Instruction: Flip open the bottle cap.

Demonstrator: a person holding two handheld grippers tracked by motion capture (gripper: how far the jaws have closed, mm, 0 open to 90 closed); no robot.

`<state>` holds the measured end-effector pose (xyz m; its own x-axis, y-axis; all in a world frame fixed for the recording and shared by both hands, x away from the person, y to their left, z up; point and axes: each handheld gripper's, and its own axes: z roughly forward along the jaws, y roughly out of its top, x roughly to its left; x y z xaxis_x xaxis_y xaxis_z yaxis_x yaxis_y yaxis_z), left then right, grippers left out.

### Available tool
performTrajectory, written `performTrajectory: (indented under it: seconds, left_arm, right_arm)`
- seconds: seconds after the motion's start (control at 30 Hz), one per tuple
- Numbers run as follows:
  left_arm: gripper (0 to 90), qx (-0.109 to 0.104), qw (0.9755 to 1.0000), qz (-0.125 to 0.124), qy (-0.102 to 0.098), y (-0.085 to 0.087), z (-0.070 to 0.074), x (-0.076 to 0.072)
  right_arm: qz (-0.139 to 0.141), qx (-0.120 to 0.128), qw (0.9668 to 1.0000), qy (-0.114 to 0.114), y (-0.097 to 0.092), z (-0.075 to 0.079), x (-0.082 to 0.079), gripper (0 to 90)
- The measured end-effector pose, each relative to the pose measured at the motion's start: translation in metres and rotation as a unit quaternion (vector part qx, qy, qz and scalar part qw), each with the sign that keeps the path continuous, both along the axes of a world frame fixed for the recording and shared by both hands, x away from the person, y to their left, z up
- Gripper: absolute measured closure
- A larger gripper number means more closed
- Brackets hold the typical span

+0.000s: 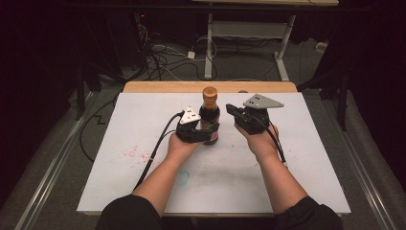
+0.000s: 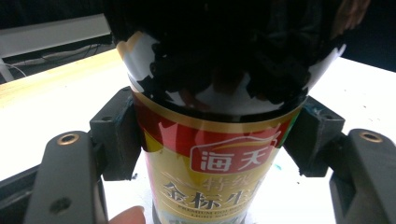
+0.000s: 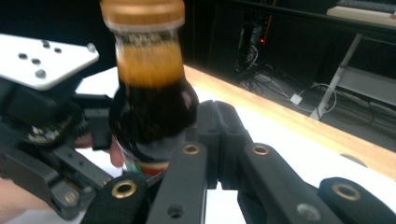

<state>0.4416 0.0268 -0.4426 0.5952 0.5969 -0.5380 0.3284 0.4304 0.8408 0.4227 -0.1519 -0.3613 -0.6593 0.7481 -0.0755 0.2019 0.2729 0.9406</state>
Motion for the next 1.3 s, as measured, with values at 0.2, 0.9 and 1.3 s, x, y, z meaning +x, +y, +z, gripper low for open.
performTrajectory:
  seconds: [0.2,0.9,1.3]
  left_arm:
    - [28.5,-0.003,1.0,0.001,0.0,0.0,0.0,0.0]
    - [28.5,-0.001,1.0,0.005,-0.002,-0.001,0.0,0.0]
    - [29.1,-0.004,0.9999,0.01,-0.001,-0.003,0.0,-0.001]
  right_arm:
    - [0.008,-0.001,0.9999,-0.01,0.005,0.014,0.0,90.0]
    - [0.032,-0.024,0.9991,-0.013,0.022,0.045,0.002,90.0]
    - [0.038,-0.039,0.9985,-0.01,0.025,0.049,0.002,90.0]
